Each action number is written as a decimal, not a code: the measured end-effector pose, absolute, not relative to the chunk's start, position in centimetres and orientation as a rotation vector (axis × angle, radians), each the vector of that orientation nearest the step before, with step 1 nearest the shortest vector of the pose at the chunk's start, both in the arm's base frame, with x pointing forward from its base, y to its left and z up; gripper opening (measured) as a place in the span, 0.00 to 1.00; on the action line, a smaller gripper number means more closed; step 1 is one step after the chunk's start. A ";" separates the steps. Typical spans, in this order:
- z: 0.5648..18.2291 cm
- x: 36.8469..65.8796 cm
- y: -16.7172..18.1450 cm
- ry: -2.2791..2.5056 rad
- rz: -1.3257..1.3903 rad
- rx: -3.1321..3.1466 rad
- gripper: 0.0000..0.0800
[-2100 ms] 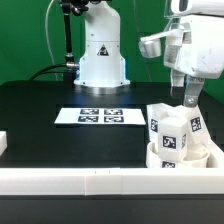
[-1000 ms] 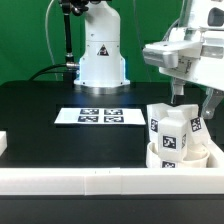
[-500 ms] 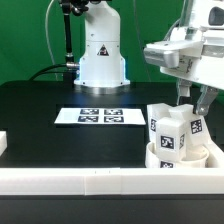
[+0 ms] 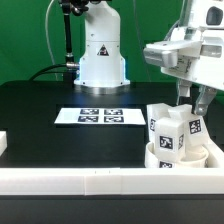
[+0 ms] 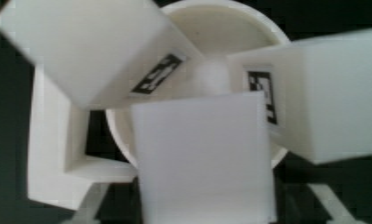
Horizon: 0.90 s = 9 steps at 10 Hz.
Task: Assemble stool
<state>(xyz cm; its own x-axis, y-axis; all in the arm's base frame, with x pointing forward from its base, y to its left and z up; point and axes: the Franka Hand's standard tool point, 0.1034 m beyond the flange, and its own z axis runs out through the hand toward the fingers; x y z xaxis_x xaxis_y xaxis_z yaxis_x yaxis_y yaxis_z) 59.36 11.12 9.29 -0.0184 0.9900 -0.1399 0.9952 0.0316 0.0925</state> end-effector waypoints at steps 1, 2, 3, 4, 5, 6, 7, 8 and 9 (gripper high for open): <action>9.3 59.3 11.4 2.006 -0.032 2.197 0.43; 9.3 59.3 11.7 1.887 -0.019 2.299 0.43; 9.3 59.3 11.9 1.796 -0.009 2.372 0.43; 9.3 59.4 12.0 1.695 0.003 2.446 0.43; 9.3 59.4 12.1 1.617 0.011 2.498 0.43; 9.3 59.5 12.0 1.580 0.017 2.522 0.43; 9.3 59.8 11.4 1.536 0.029 2.549 0.43; 9.2 59.8 11.4 1.411 0.040 2.622 0.43; 9.2 59.8 11.4 1.311 0.049 2.674 0.43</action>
Offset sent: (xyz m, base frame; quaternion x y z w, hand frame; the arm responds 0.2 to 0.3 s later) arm 0.0069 0.0117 -0.0027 0.0030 0.0013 0.1492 0.9888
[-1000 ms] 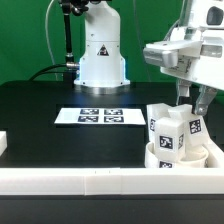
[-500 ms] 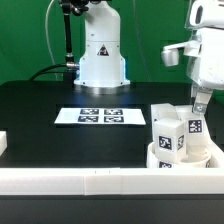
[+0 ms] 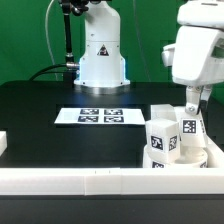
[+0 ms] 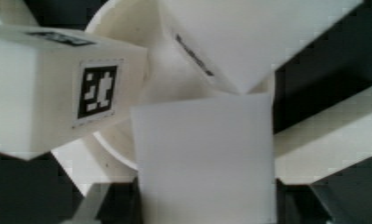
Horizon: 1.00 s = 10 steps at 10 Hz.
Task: Assemble stool
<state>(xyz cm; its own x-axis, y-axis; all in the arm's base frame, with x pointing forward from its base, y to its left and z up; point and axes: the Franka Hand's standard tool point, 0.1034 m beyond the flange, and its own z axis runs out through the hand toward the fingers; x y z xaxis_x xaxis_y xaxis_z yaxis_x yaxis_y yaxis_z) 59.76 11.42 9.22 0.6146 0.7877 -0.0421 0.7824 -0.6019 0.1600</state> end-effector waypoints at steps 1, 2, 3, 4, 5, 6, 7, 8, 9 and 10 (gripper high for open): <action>9.2 59.8 11.4 1.226 0.056 2.715 0.43; 9.2 59.7 11.4 1.122 0.065 2.761 0.43; 9.1 59.5 11.3 0.955 0.053 2.834 0.43; 9.1 59.4 11.3 0.749 0.049 2.913 0.43; 9.1 59.4 11.3 0.525 0.047 2.987 0.43; 9.1 59.2 11.2 0.319 0.024 3.041 0.43; 9.1 59.1 11.0 0.196 0.009 3.066 0.43; 9.1 59.1 10.9 -0.022 0.002 3.103 0.43; 9.1 59.0 10.5 -0.131 -0.019 3.116 0.43; 9.1 59.0 10.6 -0.263 -0.017 3.109 0.43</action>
Offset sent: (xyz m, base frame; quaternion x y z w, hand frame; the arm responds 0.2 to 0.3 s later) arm -0.0036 -0.0059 -0.0094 0.0475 -0.0501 0.3284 0.9420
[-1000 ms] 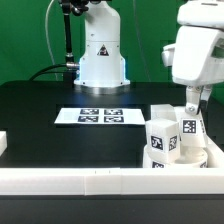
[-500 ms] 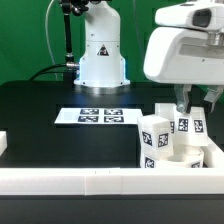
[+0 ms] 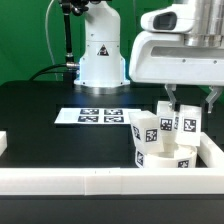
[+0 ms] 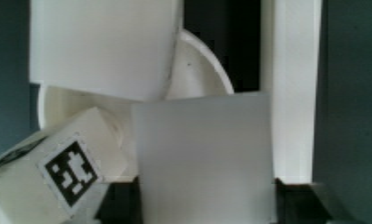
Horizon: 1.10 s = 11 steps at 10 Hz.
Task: Assemble stool
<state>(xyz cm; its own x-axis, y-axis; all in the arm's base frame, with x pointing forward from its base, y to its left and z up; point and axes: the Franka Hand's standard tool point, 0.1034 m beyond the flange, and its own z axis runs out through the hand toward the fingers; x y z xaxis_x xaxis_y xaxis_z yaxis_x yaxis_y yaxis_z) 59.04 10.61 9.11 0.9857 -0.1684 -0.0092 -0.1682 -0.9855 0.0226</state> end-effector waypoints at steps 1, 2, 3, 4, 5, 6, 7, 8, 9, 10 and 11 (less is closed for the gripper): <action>9.1 59.0 10.7 -0.360 -0.016 3.099 0.43; 9.1 59.0 10.7 -0.395 -0.016 3.094 0.43; 9.1 59.0 10.8 -0.525 -0.015 3.076 0.43; 9.0 58.9 10.8 -0.657 -0.028 3.066 0.43; 9.0 59.0 10.3 -0.894 -0.080 3.088 0.43; 9.0 59.1 9.8 -1.071 -0.099 3.071 0.43; 9.0 59.1 9.8 -1.187 -0.104 3.037 0.43; 9.0 59.2 10.2 -1.334 -0.095 2.975 0.43; 9.0 59.2 10.3 -1.399 -0.098 2.943 0.43; 9.0 59.2 10.3 -1.480 -0.104 2.901 0.43; 9.0 59.2 10.4 -1.586 -0.111 2.842 0.43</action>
Offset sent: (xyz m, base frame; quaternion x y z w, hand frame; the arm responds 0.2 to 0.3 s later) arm 0.0000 0.0000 0.0000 0.0000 0.0000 0.1938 0.9810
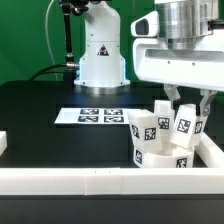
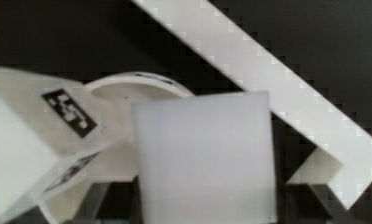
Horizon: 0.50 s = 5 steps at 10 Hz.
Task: Assemble stool
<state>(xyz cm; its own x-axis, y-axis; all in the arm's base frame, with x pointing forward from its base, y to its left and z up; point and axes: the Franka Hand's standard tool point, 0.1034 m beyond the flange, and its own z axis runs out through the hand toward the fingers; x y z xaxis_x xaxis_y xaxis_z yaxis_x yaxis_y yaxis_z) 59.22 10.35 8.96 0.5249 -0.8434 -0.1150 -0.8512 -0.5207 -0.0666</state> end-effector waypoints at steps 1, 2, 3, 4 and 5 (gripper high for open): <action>9.0 59.2 10.4 1.560 0.109 -2.595 0.43; 8.9 59.3 10.3 1.640 0.114 -2.538 0.43; 8.8 59.4 9.9 1.715 0.124 -2.439 0.43; 8.7 59.6 9.6 1.817 0.114 -2.330 0.43; 8.7 59.9 9.4 1.856 0.075 -2.265 0.43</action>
Offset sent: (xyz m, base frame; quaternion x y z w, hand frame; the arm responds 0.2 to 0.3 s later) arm -0.0032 -0.0057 -0.0013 0.0806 -0.0438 0.2587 0.9616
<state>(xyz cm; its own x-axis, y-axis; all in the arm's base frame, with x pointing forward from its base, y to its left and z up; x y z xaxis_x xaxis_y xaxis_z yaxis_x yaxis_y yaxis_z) 59.89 9.35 8.69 0.2050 -0.9634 -0.1728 -0.9742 -0.1839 -0.1307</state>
